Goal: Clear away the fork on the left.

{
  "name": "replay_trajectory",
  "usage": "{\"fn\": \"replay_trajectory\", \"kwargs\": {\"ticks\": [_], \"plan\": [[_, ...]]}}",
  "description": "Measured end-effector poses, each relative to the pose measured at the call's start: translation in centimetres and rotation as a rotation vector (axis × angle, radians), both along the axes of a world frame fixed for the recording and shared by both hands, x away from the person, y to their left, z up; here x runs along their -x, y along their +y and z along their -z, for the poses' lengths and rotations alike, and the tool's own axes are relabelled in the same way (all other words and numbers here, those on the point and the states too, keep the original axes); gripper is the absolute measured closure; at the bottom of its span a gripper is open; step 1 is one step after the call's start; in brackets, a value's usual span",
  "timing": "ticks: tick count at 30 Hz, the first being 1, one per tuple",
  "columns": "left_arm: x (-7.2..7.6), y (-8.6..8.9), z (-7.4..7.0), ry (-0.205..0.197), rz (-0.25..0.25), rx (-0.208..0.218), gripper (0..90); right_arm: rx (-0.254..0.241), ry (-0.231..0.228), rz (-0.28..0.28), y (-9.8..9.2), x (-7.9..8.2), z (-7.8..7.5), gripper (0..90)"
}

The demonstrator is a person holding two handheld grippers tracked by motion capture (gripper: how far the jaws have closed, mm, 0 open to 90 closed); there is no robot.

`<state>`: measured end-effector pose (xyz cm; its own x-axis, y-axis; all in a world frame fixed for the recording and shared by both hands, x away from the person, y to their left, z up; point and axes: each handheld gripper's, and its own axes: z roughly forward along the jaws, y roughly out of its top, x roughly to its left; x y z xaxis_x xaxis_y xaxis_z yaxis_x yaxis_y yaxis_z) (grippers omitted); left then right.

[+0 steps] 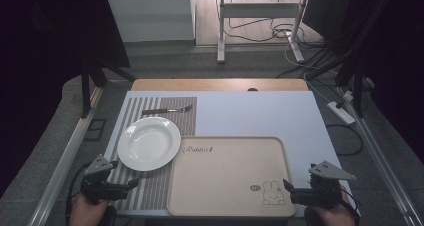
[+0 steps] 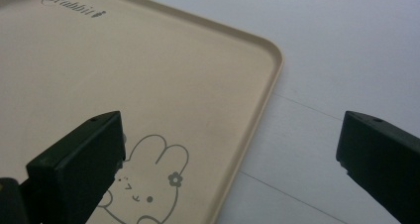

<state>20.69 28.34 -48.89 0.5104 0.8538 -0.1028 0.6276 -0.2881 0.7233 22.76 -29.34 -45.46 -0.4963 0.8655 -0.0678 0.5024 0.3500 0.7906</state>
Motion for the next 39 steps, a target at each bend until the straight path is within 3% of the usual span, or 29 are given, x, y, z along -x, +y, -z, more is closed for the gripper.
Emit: {"fn": "replay_trajectory", "kwargs": {"ticks": [10, 28, 33, 39], "plan": [[-0.26, -0.06, 0.07, 0.028, 0.027, -0.003, 2.4, -0.002, -0.003, -0.011, 0.00, 0.06, 0.00, 0.0], [-0.32, -0.04, 0.02, 0.031, 0.040, 0.007, 0.0, 0.007, 0.006, -0.036, 0.16, 0.00, 0.06, 0.0], [-0.50, -0.26, -0.06, 0.038, 0.059, 0.004, 0.0, 0.002, 0.005, -0.025, 0.08, -0.01, 0.05, 0.0], [-0.85, -0.77, -0.35, 0.020, 0.088, 0.014, 0.0, 0.005, -0.004, -0.027, 0.13, 0.09, 0.03, 0.0]]}}
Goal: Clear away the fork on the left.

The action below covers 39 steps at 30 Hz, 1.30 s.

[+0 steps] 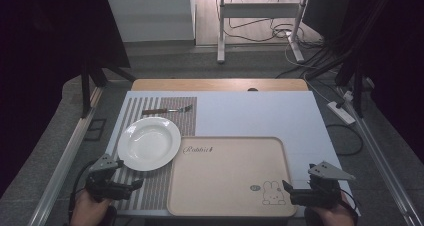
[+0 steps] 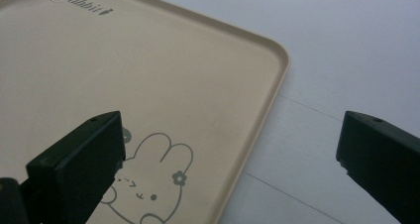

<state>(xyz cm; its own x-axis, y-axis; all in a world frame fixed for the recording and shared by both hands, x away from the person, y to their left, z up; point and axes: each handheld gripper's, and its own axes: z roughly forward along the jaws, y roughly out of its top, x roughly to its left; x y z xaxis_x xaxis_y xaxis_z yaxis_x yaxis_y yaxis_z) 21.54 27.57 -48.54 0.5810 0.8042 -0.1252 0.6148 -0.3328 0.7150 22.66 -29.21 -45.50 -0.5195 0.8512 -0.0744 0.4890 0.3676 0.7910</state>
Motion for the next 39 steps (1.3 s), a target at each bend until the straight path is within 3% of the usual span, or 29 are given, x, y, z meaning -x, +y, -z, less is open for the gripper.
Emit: {"fn": "replay_trajectory", "kwargs": {"ticks": [10, 15, 18, 25, 29, 39], "plan": [[-0.7, -0.5, 0.0, -0.007, 0.038, -0.013, 0.0, 0.007, 0.006, -0.005, 0.1, 0.0, 0.0, 0.0], [-1.5, -0.7, 0.2, 0.006, 0.057, -0.006, 0.0, 0.010, 0.005, -0.007, 0.1, 0.0, 0.0, 0.0], [-2.0, -0.8, 0.1, -0.010, 0.068, 0.006, 0.0, 0.015, 0.004, -0.013, 0.2, 0.0, 0.1, 0.0], [-3.1, -0.7, 0.1, -0.026, 0.062, 0.027, 0.0, 0.016, 0.006, -0.012, 0.2, -0.1, 0.1, 0.0], [-3.9, -0.8, 0.3, -0.018, 0.055, -0.008, 0.0, 0.017, 0.006, -0.012, 0.2, -0.1, 0.1, 0.0], [-6.1, -1.3, 0.4, -0.010, 0.052, -0.013, 0.0, 0.017, 0.008, -0.010, 0.2, -0.1, 0.1, 0.0]]}}
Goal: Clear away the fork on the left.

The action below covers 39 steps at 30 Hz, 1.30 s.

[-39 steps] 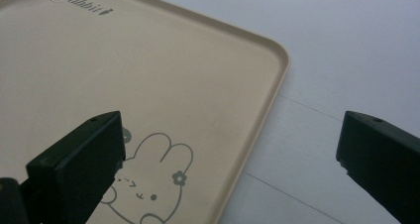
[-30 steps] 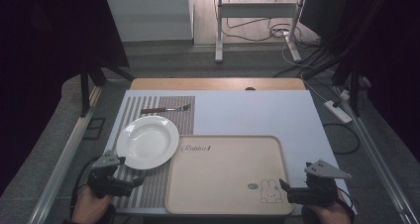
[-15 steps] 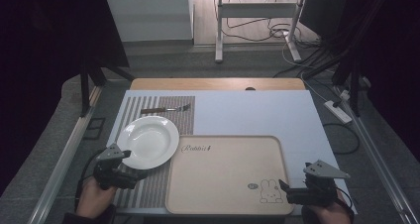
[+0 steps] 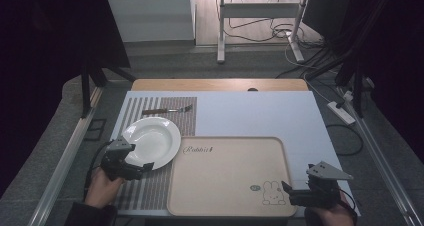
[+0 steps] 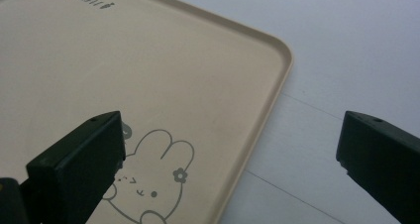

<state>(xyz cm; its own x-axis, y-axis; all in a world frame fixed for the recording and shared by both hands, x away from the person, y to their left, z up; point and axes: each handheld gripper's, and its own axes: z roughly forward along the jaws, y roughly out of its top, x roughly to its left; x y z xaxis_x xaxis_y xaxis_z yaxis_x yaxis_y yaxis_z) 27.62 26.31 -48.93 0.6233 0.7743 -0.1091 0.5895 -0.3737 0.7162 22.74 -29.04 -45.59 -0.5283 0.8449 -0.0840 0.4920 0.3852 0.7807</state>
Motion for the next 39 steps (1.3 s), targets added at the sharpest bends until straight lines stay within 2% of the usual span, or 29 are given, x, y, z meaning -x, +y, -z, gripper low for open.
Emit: {"fn": "replay_trajectory", "kwargs": {"ticks": [10, 21, 26, 31, 39], "plan": [[-2.2, -0.7, 0.4, 0.030, 0.017, -0.010, 0.0, 0.029, -0.005, -0.036, 0.3, 0.2, 0.0, 0.0], [-4.9, -0.9, 0.3, 0.030, 0.012, -0.019, 0.0, 0.029, -0.004, -0.031, 0.3, 0.1, 0.1, 0.0], [-5.9, -1.0, 0.3, 0.041, 0.007, -0.028, 0.0, 0.031, 0.002, -0.037, 0.3, 0.1, 0.1, 0.0], [-6.8, -0.9, 0.2, 0.058, -0.006, -0.007, 0.0, 0.034, 0.003, -0.036, 0.4, 0.1, 0.1, 0.0], [-8.8, -1.3, 0.4, 0.070, -0.004, -0.028, 0.0, 0.031, 0.008, -0.025, 0.3, 0.1, 0.1, 0.0]]}}
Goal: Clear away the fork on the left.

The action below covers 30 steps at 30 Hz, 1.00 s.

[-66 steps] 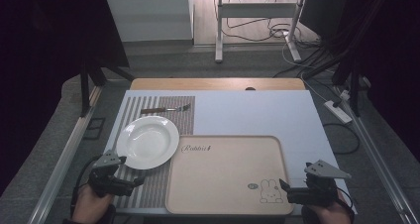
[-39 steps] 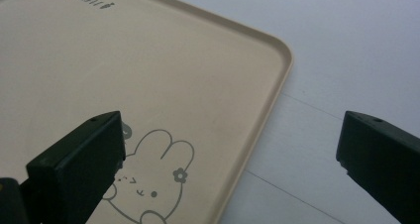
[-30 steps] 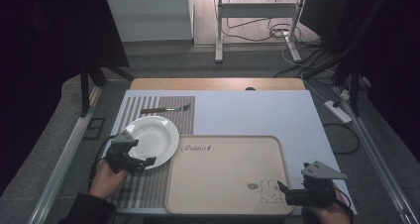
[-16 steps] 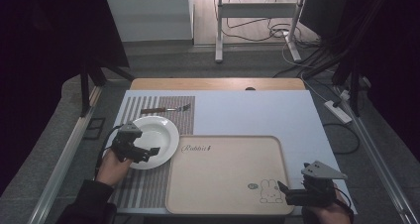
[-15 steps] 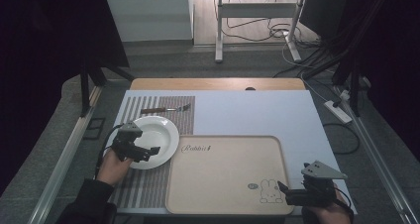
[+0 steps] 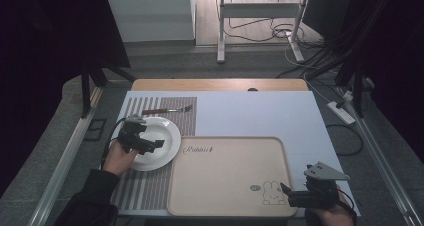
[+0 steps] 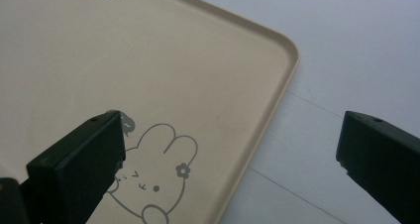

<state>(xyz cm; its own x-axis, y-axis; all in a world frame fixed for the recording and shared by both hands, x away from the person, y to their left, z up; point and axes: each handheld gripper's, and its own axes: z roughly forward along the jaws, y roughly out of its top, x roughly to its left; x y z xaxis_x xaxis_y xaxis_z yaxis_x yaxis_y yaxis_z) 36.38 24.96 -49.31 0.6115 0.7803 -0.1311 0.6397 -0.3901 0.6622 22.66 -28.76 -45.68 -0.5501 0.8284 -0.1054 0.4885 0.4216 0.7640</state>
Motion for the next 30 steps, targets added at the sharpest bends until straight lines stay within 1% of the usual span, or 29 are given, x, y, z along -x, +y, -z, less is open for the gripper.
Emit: {"fn": "replay_trajectory", "kwargs": {"ticks": [1, 8, 14, 16, 19, 22, 24, 30], "plan": [[-0.3, -0.1, 0.0, 0.000, 0.002, -0.009, 0.0, -0.001, 0.000, 0.002, 0.0, 0.0, 0.0, 0.0], [-1.9, -0.5, 0.1, 0.002, 0.006, -0.022, 0.0, -0.002, 0.003, 0.005, 0.0, 0.0, 0.0, 0.0], [-3.1, -0.8, 0.0, -0.001, 0.000, -0.019, 0.0, 0.000, 0.003, 0.002, 0.0, 0.0, 0.0, 0.0], [-3.5, -0.9, 0.0, 0.000, -0.004, -0.021, 0.0, 0.000, 0.004, 0.002, 0.0, 0.0, 0.0, 0.0], [-4.2, -1.0, -0.1, -0.007, -0.024, -0.027, 0.0, 0.001, 0.004, 0.001, 0.0, 0.0, 0.0, 0.0], [-4.9, -1.2, -0.1, -0.004, -0.033, -0.018, 0.1, 0.004, 0.005, 0.000, 0.0, 0.0, 0.0, 0.0], [-5.4, -1.3, -0.1, 0.000, -0.026, -0.014, 0.1, 0.004, 0.005, -0.001, 0.0, -0.1, 0.0, 0.0], [-7.0, -1.8, 0.0, 0.008, -0.003, -0.040, 0.4, 0.006, 0.007, -0.004, 0.0, 0.0, 0.1, 0.0]]}}
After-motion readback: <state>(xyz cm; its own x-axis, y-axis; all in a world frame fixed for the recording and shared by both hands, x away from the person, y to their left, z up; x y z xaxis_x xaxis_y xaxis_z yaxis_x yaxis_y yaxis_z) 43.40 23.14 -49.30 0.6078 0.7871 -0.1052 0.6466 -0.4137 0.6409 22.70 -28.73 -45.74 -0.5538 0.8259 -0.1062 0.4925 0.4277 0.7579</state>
